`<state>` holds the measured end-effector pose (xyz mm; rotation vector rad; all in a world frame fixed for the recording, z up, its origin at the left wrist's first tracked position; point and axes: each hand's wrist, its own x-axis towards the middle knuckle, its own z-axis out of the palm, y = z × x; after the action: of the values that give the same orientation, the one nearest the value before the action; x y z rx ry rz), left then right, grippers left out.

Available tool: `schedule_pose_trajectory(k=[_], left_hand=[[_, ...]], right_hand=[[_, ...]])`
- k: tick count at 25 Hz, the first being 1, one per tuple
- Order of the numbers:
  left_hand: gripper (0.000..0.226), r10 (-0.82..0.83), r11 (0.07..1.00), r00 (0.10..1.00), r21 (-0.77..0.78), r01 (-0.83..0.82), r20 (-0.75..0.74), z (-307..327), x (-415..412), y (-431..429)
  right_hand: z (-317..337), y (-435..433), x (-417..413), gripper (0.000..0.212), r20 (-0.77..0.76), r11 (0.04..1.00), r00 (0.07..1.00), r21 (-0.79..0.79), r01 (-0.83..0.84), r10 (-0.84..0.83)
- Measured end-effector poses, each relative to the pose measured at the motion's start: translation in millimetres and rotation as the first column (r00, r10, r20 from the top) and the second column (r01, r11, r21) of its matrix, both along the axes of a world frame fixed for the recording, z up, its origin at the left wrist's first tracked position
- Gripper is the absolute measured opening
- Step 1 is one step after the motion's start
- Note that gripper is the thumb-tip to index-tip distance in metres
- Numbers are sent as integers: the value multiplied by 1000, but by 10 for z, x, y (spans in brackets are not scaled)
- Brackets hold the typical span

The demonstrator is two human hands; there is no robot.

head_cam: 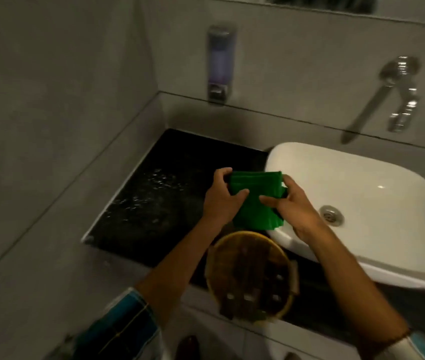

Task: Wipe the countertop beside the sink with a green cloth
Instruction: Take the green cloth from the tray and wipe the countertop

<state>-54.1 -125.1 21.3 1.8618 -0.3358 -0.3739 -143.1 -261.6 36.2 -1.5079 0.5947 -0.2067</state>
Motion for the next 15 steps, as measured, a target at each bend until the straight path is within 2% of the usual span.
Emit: schedule_pose_trajectory(k=[2,4,5,6,7,8,9,10,11,13,14,15], left_hand=[[58,98,994,993,61,-94,-66,-331,271,525],[58,131,991,979,51,-124,-158,-647,422,893],[58,129,990,981,68,-120,-142,-787,454,1030],[57,121,984,991,136,-112,-62,-920,486,1161],[53,98,963,993,245,-111,68,-1066,512,1292],[50,44,919,975,374,-125,216,-1220,538,1436],[47,-37,862,942,488,-139,334,-1357,555,1575],[47,-121,806,911,575,-142,395,-1471,578,1686],[49,-191,754,890,642,-138,415,-1554,596,1758],[55,-267,679,877,724,-122,399,-1666,599,1801],[57,-277,664,872,736,-130,403,-1701,598,1793],[57,-282,656,868,742,-137,409,-1731,597,1785]], right_hand=[[-284,441,480,45,-73,993,992,53,-101,104],[-565,704,854,49,-200,980,960,74,-183,194],[-703,761,987,55,-272,979,941,18,-205,202],[-827,792,1099,65,-363,959,913,-136,-249,186],[-934,813,1181,74,-450,880,880,-343,-329,154],[-1033,851,1248,78,-481,750,862,-508,-423,160],[-1128,898,1289,75,-467,625,853,-600,-499,233],[-1231,942,1318,69,-453,513,821,-642,-570,347],[-1328,964,1349,67,-482,376,752,-661,-649,449],[-1517,958,1374,72,-623,101,586,-636,-765,517],[-1594,912,1381,73,-659,31,560,-634,-773,502],[-1649,853,1393,72,-665,-2,574,-654,-756,478]])
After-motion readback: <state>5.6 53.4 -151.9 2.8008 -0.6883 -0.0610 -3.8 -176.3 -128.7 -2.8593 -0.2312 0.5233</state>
